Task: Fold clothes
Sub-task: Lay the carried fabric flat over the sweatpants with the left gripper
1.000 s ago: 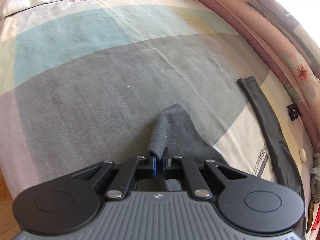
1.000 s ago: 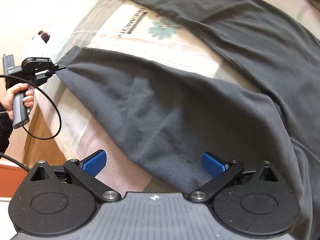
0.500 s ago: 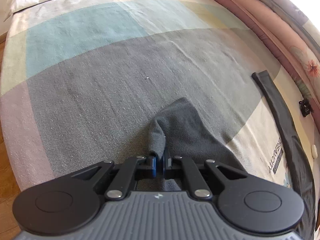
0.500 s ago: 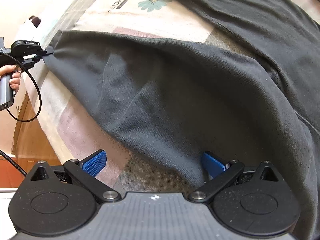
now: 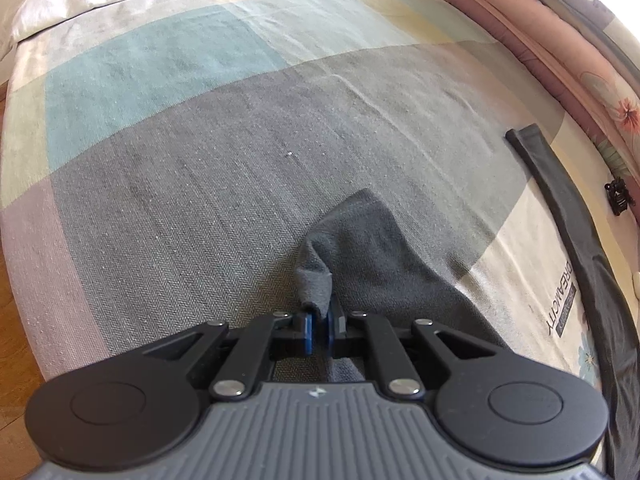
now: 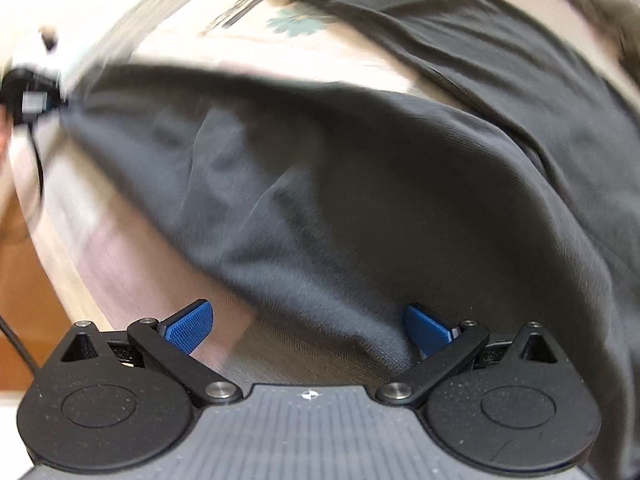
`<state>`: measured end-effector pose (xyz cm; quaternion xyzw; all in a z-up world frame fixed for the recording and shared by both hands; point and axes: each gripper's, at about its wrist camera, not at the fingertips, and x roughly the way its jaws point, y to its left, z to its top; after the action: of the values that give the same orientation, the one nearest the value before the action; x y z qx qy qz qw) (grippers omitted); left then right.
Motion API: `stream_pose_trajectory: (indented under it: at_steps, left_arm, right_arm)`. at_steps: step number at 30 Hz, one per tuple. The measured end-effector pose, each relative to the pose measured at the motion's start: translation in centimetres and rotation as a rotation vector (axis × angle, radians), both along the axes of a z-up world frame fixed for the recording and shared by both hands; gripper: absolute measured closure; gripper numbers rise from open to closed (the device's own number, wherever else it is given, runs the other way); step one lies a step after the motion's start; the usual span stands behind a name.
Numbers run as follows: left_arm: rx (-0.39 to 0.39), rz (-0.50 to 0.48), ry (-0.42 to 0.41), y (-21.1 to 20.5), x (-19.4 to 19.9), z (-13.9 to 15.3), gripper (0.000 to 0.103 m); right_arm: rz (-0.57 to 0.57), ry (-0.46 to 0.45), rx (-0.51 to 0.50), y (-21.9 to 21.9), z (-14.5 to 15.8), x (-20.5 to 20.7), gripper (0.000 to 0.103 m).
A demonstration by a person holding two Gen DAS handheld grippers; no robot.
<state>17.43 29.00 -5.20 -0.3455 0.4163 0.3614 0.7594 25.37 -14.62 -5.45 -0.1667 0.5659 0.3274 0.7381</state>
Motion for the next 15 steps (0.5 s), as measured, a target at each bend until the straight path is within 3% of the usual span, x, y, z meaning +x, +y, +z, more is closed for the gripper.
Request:
stream_pose_trajectory:
  at_steps: [4,7,11,15]
  left_arm:
    - [0.001,-0.005,0.018,0.0,0.2,0.1,0.094]
    - [0.002,-0.016,0.043,0.1,0.7,0.2,0.094]
    - [0.007,-0.024,0.081,0.1,1.4,0.3,0.093]
    - [0.031,-0.039,0.128,-0.1,2.2,0.5,0.093]
  right_arm:
    - [0.12,-0.077,-0.068,0.5,0.0,-1.6,0.0]
    - [0.057,-0.007,0.005,-1.8,1.0,-0.3,0.0]
    - [-0.124,0.085,0.108,-7.4,2.3,1.2,0.0]
    - [-0.226,0.114,0.12,-11.8,2.3,-0.3,0.0]
